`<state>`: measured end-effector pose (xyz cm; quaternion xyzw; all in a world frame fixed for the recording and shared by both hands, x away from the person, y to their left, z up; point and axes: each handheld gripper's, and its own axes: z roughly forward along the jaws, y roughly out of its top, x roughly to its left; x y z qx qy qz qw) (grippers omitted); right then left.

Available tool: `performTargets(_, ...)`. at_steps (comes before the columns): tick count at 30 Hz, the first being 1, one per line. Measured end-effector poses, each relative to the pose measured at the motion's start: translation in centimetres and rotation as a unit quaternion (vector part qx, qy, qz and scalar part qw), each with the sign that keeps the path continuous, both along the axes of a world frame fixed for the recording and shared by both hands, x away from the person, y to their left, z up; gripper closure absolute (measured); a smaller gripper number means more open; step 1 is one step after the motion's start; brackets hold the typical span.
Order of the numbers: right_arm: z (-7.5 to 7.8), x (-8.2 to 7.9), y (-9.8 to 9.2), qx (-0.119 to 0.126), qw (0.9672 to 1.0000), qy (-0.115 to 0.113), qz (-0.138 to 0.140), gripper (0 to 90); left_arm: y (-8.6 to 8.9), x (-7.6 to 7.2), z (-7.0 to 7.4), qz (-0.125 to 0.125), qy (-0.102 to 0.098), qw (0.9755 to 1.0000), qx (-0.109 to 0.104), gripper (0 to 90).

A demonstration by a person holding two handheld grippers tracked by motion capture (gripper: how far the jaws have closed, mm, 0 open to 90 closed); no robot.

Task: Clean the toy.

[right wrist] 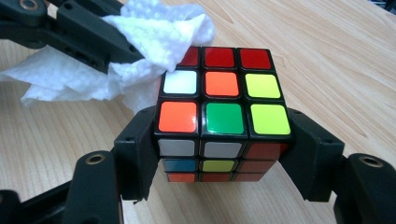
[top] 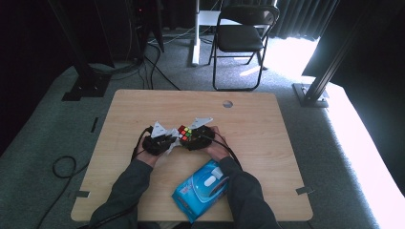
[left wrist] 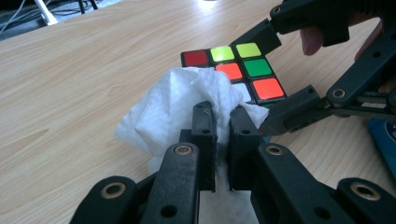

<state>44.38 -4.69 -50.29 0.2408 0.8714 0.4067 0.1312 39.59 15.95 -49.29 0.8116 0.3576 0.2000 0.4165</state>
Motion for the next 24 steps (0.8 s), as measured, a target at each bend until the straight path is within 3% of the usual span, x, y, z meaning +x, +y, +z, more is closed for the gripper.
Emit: performTargets(24,0.1,0.1,-0.2,0.014,0.9999,0.001,-0.004,34.4,-0.5,0.1,-1.3,-0.008,0.017,0.9996,0.022,83.8)
